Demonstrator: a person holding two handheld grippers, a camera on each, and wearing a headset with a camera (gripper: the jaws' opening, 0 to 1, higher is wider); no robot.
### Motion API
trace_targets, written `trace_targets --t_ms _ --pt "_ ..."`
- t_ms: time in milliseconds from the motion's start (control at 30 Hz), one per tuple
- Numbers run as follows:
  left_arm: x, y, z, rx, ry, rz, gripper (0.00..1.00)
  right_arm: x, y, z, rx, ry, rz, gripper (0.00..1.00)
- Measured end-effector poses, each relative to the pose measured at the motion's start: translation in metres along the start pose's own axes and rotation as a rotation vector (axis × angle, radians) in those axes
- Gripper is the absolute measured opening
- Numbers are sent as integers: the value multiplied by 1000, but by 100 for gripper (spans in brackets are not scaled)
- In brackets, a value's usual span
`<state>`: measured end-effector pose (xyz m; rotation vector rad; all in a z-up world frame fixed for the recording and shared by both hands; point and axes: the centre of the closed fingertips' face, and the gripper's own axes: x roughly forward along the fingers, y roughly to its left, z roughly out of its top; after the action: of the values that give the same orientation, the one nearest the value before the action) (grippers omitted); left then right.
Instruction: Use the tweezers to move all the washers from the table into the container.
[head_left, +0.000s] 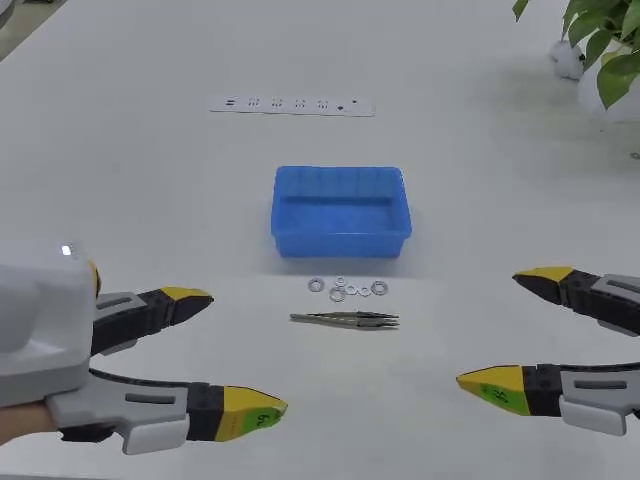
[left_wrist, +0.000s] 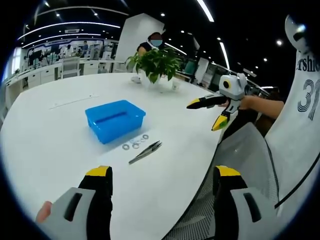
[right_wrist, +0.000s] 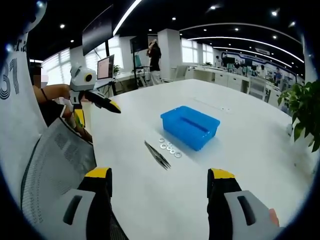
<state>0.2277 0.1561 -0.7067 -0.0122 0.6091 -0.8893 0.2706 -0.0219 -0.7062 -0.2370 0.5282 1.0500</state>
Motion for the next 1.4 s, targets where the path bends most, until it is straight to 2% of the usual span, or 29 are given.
trace_targets --t_ms 433,967,1133,1400 --pt "2 3 -1 2 10 -3 87 3 0 -3 -1 15 9 77" --pt "5 2 -9 -5 33 -11 86 4 1 -9 5 29 9 77" --pt "8 2 -5 -5 19 -13 86 5 0 -10 7 30 9 77" --pt "12 4 -6 -3 26 -18 85 6 -3 -9 3 32 5 76"
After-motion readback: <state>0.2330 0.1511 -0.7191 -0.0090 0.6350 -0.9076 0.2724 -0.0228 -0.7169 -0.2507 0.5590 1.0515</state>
